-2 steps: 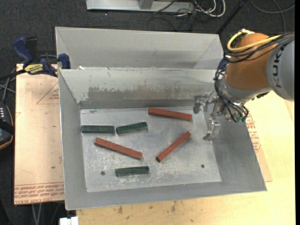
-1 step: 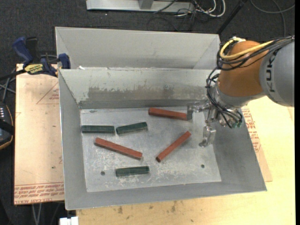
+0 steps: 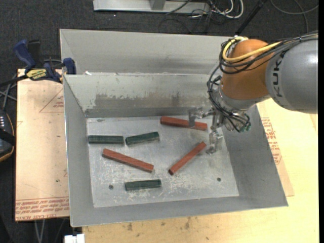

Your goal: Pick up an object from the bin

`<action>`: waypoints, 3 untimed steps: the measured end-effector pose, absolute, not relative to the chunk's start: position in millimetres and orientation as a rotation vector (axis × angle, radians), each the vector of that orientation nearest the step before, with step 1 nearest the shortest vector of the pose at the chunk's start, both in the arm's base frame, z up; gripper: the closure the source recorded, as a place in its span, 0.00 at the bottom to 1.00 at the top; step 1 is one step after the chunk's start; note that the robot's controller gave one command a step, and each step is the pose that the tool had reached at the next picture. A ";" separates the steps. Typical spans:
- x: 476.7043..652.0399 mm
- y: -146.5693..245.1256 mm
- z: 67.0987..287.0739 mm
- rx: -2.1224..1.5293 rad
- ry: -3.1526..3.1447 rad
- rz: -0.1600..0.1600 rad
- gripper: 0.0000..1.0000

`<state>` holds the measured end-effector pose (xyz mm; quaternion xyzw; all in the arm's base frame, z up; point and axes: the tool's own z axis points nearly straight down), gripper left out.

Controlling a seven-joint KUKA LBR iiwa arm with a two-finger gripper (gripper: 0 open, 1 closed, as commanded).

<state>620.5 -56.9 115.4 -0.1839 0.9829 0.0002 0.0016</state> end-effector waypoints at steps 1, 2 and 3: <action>591.2 -36.3 81.4 -0.528 3.093 0.002 0.00; 587.4 -16.8 71.6 -0.742 3.048 0.000 1.00; 587.4 -16.8 71.7 -0.743 3.048 0.000 1.00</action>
Offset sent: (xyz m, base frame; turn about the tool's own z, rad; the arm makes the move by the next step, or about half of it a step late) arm -0.0348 0.0391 -0.0454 -0.1085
